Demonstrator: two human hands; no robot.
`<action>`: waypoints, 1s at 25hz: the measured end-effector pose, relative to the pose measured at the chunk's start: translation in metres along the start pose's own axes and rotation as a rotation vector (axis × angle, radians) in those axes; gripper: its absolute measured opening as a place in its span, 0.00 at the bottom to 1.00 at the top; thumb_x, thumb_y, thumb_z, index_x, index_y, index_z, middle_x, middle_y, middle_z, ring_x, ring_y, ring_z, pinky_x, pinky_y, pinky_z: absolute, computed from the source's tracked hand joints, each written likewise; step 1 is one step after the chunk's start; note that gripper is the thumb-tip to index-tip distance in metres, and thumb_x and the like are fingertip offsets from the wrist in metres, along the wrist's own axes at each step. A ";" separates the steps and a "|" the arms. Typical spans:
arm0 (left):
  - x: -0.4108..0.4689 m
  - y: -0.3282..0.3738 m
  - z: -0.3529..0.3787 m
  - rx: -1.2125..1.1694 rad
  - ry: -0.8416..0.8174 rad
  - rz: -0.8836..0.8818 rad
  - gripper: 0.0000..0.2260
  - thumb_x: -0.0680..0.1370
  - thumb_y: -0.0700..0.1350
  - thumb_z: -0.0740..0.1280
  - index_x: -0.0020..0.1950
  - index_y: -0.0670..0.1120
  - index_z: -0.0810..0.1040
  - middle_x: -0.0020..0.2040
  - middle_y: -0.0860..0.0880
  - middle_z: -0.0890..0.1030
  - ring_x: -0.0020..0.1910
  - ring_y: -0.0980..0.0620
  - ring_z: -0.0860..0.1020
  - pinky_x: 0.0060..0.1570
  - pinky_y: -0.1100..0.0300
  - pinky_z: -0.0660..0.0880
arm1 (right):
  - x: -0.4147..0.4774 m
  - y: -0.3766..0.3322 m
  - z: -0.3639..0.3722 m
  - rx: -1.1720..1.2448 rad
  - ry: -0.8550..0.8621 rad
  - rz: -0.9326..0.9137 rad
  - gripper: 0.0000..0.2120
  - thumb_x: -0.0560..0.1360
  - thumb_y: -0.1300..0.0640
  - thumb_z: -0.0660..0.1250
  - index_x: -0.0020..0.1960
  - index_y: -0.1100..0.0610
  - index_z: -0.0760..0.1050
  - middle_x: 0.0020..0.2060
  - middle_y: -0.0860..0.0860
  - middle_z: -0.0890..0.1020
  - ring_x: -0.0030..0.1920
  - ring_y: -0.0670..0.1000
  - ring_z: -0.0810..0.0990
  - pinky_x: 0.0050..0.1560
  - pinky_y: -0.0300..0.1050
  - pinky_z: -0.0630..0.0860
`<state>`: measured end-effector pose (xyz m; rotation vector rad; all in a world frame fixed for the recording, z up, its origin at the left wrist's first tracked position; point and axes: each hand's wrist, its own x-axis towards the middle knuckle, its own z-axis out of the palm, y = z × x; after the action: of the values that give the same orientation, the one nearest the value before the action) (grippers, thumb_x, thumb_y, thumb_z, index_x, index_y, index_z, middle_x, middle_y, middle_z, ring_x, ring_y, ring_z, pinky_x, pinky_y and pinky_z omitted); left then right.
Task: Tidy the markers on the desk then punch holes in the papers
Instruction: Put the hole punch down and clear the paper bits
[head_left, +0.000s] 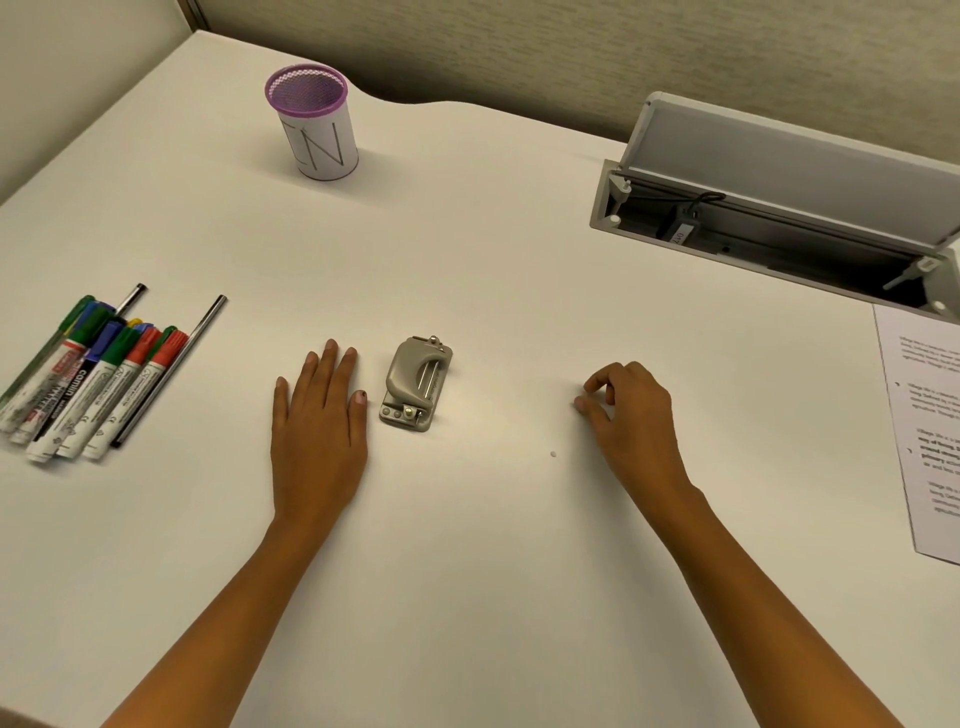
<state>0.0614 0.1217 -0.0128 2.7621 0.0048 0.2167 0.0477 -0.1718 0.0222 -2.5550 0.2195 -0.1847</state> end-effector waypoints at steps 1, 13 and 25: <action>0.000 0.000 0.000 -0.005 -0.002 -0.002 0.20 0.82 0.44 0.55 0.75 0.47 0.63 0.76 0.48 0.62 0.76 0.49 0.59 0.75 0.47 0.52 | 0.001 0.000 0.001 -0.008 -0.012 -0.001 0.03 0.74 0.62 0.69 0.46 0.61 0.77 0.41 0.49 0.73 0.40 0.46 0.71 0.42 0.36 0.67; 0.000 0.001 -0.001 -0.014 -0.004 0.001 0.20 0.82 0.44 0.55 0.75 0.47 0.63 0.76 0.48 0.62 0.76 0.49 0.58 0.75 0.47 0.52 | 0.004 -0.002 0.005 -0.060 -0.126 0.076 0.06 0.77 0.62 0.63 0.43 0.64 0.74 0.43 0.57 0.76 0.41 0.52 0.72 0.41 0.42 0.66; -0.001 0.000 0.001 -0.014 0.000 -0.001 0.21 0.81 0.47 0.52 0.74 0.47 0.64 0.76 0.48 0.62 0.76 0.49 0.59 0.75 0.47 0.52 | -0.009 0.016 -0.011 0.488 -0.020 0.504 0.06 0.70 0.60 0.69 0.42 0.59 0.72 0.35 0.50 0.83 0.32 0.46 0.79 0.33 0.35 0.74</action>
<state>0.0601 0.1215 -0.0136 2.7484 0.0048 0.2151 0.0355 -0.1889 0.0222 -1.9474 0.7054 -0.0134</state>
